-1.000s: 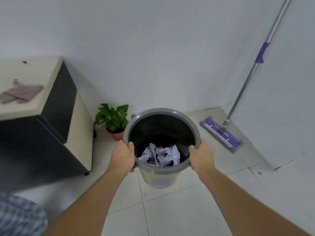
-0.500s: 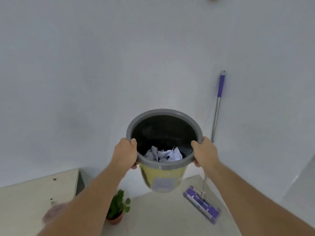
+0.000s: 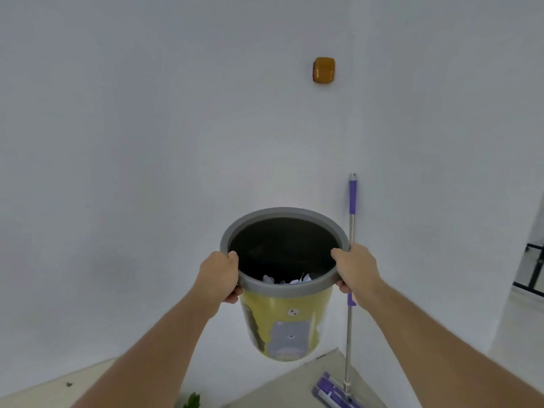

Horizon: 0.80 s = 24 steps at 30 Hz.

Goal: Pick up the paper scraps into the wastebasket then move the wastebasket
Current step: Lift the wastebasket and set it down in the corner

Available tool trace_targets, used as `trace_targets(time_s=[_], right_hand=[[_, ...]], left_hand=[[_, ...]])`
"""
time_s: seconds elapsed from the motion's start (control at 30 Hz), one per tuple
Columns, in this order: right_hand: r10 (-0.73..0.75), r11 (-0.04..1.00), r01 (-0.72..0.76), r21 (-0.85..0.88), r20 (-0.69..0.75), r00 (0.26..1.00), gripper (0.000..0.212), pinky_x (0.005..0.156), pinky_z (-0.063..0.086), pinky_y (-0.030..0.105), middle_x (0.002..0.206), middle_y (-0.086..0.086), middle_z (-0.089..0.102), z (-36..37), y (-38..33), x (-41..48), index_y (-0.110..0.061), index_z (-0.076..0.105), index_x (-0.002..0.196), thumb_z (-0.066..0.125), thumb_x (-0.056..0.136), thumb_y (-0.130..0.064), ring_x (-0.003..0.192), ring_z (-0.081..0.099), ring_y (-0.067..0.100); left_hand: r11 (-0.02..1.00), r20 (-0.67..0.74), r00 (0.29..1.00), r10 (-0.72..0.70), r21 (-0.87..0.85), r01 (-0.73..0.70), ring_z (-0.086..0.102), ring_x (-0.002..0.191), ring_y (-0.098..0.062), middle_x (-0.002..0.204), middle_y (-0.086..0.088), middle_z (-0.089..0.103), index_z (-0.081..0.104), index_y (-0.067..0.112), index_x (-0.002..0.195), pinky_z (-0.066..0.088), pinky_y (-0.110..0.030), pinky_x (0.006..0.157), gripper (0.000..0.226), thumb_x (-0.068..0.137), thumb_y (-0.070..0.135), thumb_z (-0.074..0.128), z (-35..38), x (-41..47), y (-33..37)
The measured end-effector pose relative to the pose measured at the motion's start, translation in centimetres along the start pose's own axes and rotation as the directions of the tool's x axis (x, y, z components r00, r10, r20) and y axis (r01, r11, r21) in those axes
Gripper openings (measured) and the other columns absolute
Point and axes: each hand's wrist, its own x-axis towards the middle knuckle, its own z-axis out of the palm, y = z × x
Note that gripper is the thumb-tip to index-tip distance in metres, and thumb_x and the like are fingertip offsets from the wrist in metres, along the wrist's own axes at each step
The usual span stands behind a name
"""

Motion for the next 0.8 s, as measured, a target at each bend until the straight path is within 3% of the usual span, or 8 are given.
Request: trace_targets(time_s=[0.43, 0.8], right_hand=[[0.021, 1.000, -0.021, 0.023, 0.002, 1.000, 0.014, 0.043, 0.043, 0.023, 0.082, 0.011, 0.055, -2.6, 1.1, 6.3, -0.009, 0.055, 0.105, 0.051, 0.096, -0.019, 0.062, 0.053, 0.019], [0.041, 0.999, -0.040, 0.019, -0.008, 0.999, 0.013, 0.046, 0.045, 0.025, 0.080, 0.012, 0.056, 1.7, 0.6, 14.5, -0.010, 0.056, 0.103, 0.051, 0.096, -0.020, 0.062, 0.054, 0.021]], left_hand=[[1.000, 0.010, 1.000, -0.015, 0.010, 0.015, 0.051, 0.047, -0.016, 0.068, -0.013, 0.055, 0.054, 0.004, 0.103, 0.045, -0.024, 0.043, 0.030, 0.102, 0.026, 0.033, 5.4, 3.2, 2.7], [1.000, 0.034, 0.999, -0.007, 0.013, 0.007, 0.049, 0.045, -0.016, 0.064, -0.012, 0.053, 0.053, 0.007, 0.093, 0.044, -0.024, 0.043, 0.028, 0.102, 0.025, 0.033, 7.0, 12.5, 3.2]])
